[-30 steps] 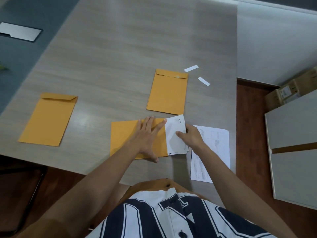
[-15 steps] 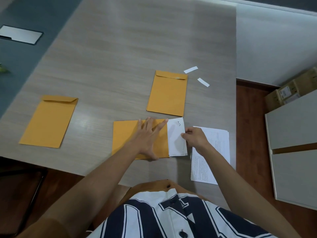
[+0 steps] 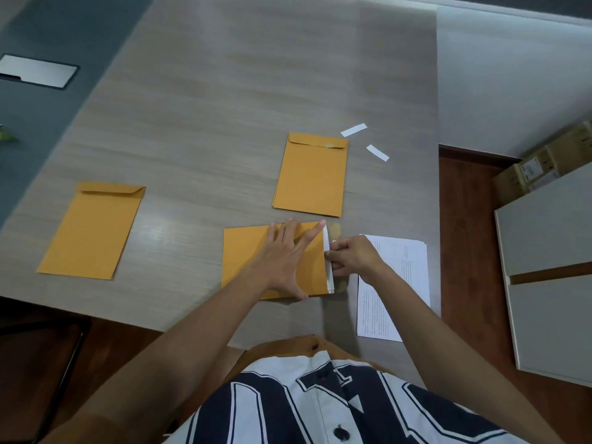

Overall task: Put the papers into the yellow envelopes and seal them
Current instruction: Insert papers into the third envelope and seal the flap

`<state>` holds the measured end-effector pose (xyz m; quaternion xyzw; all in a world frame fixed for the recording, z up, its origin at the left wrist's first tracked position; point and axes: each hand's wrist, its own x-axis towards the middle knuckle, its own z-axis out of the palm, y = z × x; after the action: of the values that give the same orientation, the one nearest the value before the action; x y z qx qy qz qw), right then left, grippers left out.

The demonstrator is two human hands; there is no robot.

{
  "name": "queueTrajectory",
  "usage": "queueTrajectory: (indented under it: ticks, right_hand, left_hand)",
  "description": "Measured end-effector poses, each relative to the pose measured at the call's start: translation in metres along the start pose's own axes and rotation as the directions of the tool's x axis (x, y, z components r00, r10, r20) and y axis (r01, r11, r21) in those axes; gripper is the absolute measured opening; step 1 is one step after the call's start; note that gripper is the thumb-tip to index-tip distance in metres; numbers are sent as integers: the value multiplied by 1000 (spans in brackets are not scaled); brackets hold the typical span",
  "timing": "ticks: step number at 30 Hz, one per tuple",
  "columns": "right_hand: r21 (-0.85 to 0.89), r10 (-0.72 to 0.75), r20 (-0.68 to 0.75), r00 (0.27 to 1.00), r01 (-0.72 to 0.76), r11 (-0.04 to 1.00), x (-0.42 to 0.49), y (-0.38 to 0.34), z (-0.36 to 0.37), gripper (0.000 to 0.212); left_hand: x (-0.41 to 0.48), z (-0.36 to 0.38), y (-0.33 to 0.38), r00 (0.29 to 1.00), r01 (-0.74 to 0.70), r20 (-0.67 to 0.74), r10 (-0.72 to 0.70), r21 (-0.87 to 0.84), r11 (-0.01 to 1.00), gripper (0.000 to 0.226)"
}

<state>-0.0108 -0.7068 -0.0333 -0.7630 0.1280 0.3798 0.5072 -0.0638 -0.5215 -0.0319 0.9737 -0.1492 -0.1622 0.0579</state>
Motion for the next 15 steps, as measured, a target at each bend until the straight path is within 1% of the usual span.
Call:
queueTrajectory:
  ticks: [3, 7, 11, 15]
  right_hand:
    - [48, -9, 49, 999, 6, 999, 1, 0, 3, 15]
    - [-11, 2, 58, 998, -2, 1000, 7, 2, 9, 13]
    - [-14, 18, 77, 997, -17, 1000, 11, 4, 13, 14]
    - [-35, -6, 117, 993, 10, 999, 12, 3, 16, 16]
  left_hand:
    - [0, -2, 2, 1000, -14, -11, 14, -7, 1000, 152]
    - [1, 0, 3, 999, -22, -34, 22, -13, 1000, 151]
    - [0, 5, 2, 999, -10, -32, 9, -18, 1000, 151]
    - [-3, 10, -1, 1000, 14, -17, -15, -18, 1000, 149]
